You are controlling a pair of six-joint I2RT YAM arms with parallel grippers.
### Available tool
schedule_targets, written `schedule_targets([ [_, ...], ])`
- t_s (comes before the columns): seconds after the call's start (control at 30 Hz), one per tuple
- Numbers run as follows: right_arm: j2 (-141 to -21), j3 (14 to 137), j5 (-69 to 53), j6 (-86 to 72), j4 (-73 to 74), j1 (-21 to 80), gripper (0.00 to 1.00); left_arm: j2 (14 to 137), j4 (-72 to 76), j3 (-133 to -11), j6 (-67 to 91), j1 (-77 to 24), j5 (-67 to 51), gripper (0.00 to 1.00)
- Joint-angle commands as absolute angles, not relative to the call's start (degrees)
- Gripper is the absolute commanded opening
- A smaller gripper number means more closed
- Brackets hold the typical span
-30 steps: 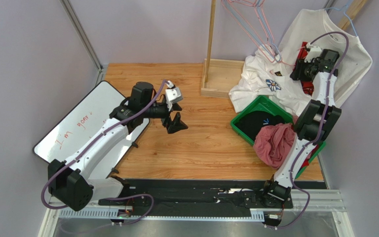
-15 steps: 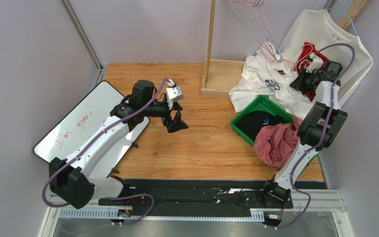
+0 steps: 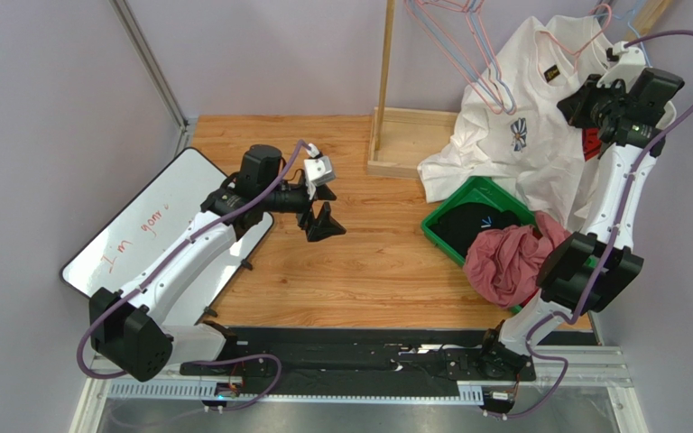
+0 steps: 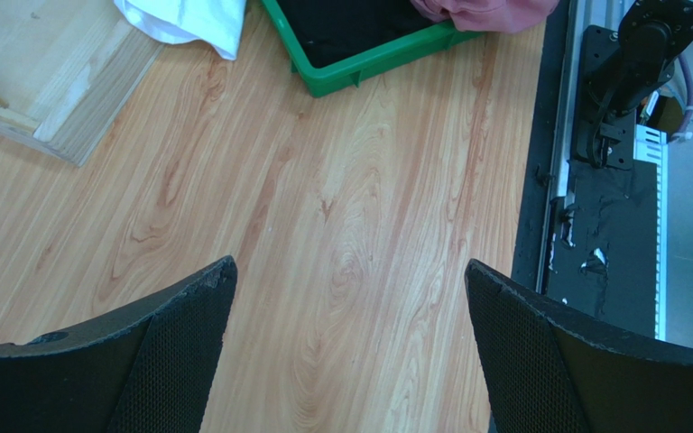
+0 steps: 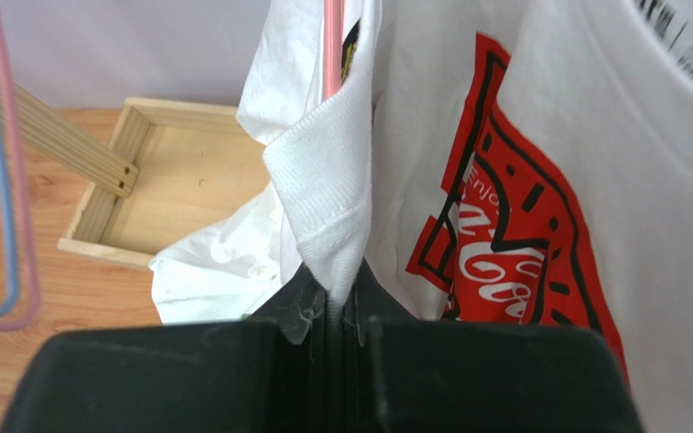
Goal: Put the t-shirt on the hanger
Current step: Pick up the hanger at the center of the board, then place the hanger at the clothesline.
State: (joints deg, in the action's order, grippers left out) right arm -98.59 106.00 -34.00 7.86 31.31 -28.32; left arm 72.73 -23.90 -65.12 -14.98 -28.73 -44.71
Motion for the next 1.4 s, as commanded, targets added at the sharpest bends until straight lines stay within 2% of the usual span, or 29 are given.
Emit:
schedule_targets([
  [0.0,-97.03,115.11,-33.66,4.41,31.47,-28.65,0.00,72.33,-21.01,-66.89,-15.12,-28.48,-46.76,0.99],
  [0.33,-108.88,141.49,-32.52,0.35,36.30,-28.48,0.00,71.90,-20.48,-66.45,-16.08,-28.48,-46.93,0.99],
  [0.7,-115.40,147.65,-27.78,1.93,35.42,-26.02,0.00,70.75,-19.95,-64.95,-15.38,-28.48,-46.50,0.99],
  [0.87,-116.11,145.39,-26.10,4.65,38.05,-25.49,0.00,69.96,-20.39,-64.42,-15.91,-28.48,-45.62,0.99],
  [1.0,-111.46,139.49,-26.45,5.36,37.88,-25.75,0.00,69.00,-20.48,-63.46,-16.08,-28.39,-45.18,0.99],
  [1.03,-110.49,138.18,-26.72,5.36,37.88,-25.84,0.01,68.82,-20.39,-63.20,-15.91,-28.39,-45.26,1.00],
  [1.07,-109.78,135.99,-26.98,5.36,37.97,-26.10,0.10,68.73,-20.39,-62.93,-16.00,-28.39,-45.35,0.99],
  [1.13,-107.41,133.87,-27.51,5.36,38.06,-26.89,0.16,68.56,-20.30,-62.84,-15.91,-28.39,-45.61,0.99],
  [1.37,-102.49,126.39,-29.79,5.10,38.58,-29.88,0.18,68.47,-20.30,-62.93,-16.52,-28.39,-46.05,0.99],
])
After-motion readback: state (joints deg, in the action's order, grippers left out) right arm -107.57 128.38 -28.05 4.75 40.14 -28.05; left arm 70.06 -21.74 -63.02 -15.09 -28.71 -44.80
